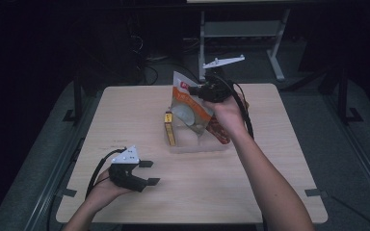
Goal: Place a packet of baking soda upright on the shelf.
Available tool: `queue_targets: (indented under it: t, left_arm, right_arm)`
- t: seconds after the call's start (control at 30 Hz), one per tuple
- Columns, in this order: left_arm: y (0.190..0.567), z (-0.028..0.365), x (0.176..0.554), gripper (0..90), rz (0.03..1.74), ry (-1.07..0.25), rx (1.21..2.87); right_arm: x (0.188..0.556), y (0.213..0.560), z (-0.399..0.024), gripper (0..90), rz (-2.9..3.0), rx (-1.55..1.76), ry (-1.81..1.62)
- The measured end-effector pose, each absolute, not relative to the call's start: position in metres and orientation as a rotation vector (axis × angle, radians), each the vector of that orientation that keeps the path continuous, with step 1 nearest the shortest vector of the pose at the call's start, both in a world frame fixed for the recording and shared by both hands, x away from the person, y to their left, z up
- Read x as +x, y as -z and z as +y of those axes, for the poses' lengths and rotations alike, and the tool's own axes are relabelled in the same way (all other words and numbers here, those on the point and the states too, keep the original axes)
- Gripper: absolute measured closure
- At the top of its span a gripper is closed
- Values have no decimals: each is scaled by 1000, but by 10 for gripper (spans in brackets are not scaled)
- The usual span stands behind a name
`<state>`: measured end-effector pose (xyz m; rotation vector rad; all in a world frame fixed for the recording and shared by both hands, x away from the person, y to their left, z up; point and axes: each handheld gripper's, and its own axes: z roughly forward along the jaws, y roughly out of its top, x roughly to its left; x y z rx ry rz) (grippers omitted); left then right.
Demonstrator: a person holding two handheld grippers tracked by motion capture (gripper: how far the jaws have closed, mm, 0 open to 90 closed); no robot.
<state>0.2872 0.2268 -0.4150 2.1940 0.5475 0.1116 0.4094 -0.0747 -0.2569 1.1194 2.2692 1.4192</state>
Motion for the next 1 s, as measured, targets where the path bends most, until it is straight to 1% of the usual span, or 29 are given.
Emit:
queue_targets:
  t: [0.63,1.0]
  left_arm:
    - [416,224,286,309,538,-99,2211]
    - [417,223,286,306,537,-102,2216]
  right_arm:
    - [411,254,-58,900,2268,1144,-1402]
    - [416,274,-69,900,2247,1208,-1343]
